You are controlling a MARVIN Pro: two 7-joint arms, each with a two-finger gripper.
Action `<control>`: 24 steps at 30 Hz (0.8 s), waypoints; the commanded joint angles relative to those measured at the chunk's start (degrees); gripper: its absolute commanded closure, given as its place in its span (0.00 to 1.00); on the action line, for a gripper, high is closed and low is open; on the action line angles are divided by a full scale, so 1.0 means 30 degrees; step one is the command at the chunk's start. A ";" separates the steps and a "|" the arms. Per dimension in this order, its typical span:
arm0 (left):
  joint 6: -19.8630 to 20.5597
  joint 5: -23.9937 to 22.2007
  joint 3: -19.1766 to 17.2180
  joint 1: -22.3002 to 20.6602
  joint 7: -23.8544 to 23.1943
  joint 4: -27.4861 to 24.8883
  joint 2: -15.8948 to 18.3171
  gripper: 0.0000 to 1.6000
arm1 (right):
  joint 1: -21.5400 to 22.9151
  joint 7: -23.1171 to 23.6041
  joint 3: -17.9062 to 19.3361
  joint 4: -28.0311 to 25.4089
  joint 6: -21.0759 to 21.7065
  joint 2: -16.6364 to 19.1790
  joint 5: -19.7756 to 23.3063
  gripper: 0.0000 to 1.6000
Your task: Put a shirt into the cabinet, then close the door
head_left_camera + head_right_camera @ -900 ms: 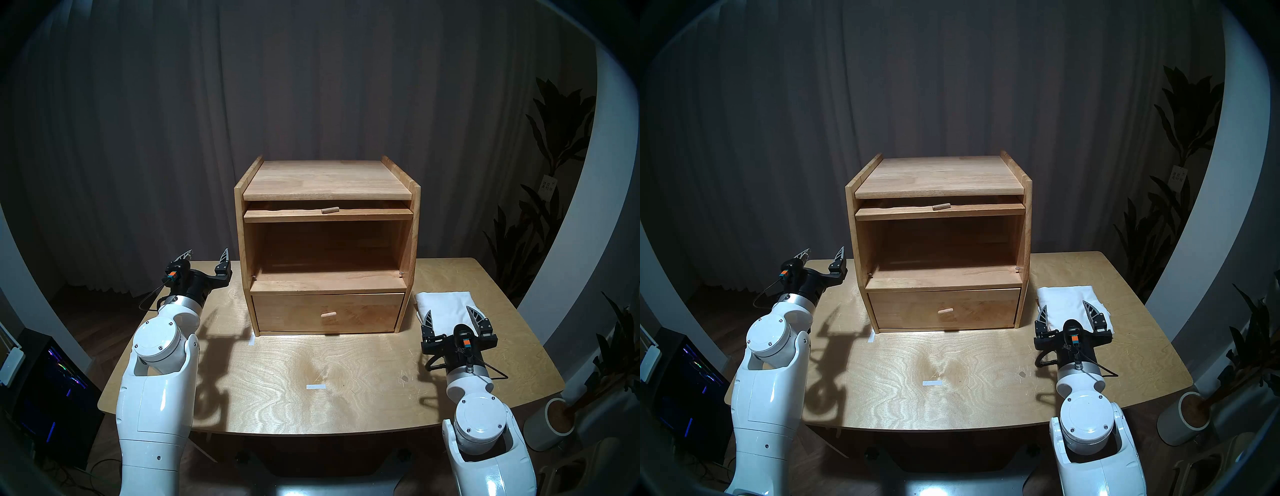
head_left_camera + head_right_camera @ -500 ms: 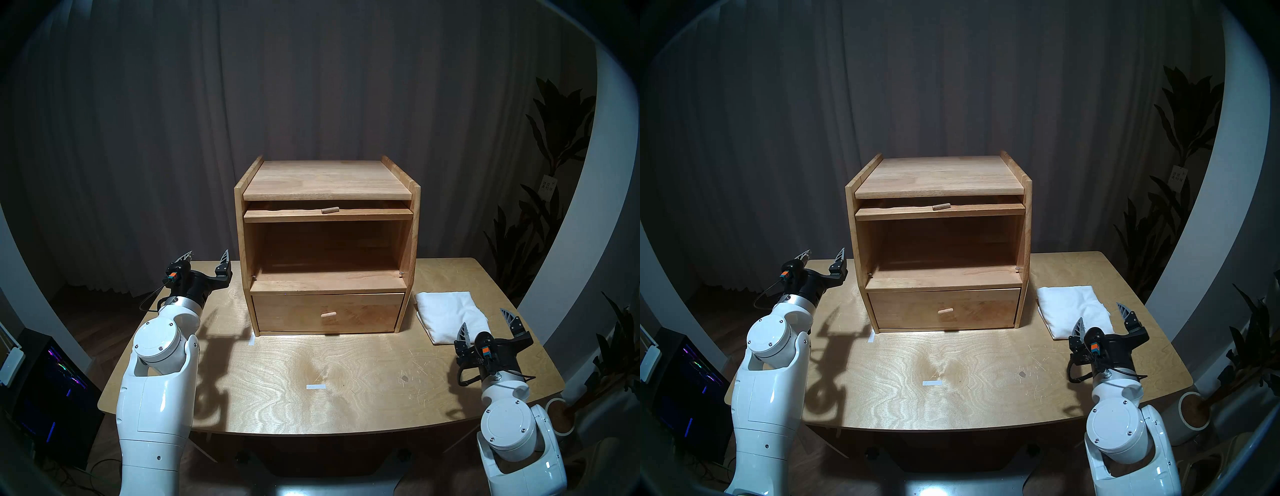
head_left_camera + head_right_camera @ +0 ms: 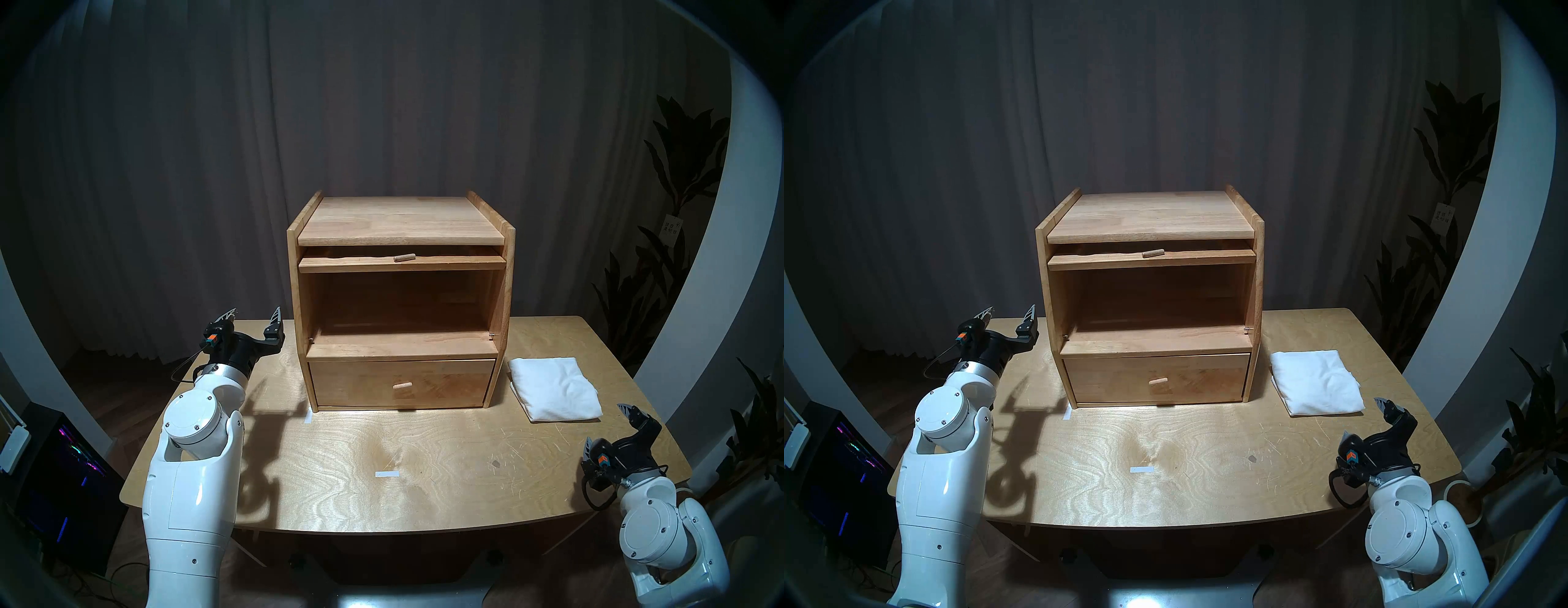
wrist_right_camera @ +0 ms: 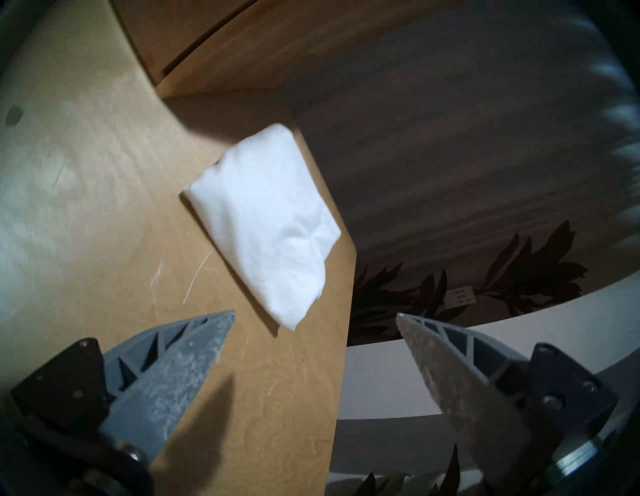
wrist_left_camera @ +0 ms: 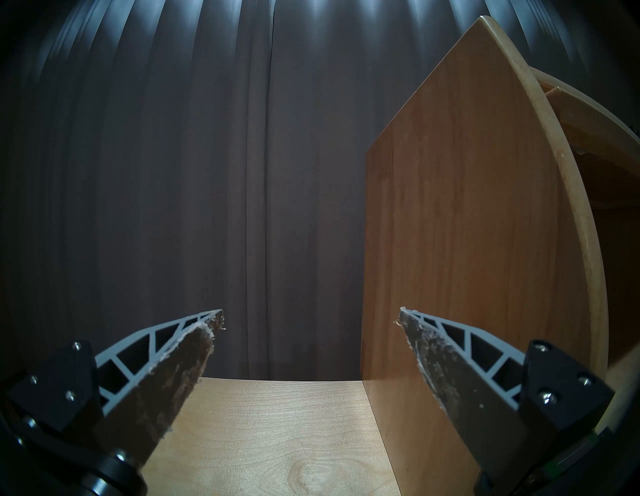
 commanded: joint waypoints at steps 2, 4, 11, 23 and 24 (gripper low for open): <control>-0.0108 -0.0023 -0.0017 -0.0272 0.0029 -0.0361 0.0001 0.00 | 0.1760 0.2831 0.0736 0.1097 -0.0384 0.2460 -0.1864 0.00; -0.0110 -0.0026 -0.0017 -0.0273 0.0027 -0.0367 0.0001 0.00 | 0.2346 0.3633 0.0558 0.1750 -0.0611 0.2859 -0.2240 0.00; -0.0112 -0.0031 -0.0019 -0.0273 0.0023 -0.0375 0.0001 0.00 | 0.3592 0.5684 -0.0476 0.2882 -0.1620 0.4032 -0.3285 0.00; -0.0115 -0.0040 -0.0021 -0.0271 0.0021 -0.0396 -0.0001 0.00 | 0.6234 0.7872 -0.3433 0.4210 -0.3106 0.6682 -0.4603 0.00; -0.0115 -0.0040 -0.0022 -0.0270 0.0023 -0.0401 -0.0003 0.00 | 0.6300 0.7900 -0.3456 0.4338 -0.3145 0.6737 -0.4562 0.00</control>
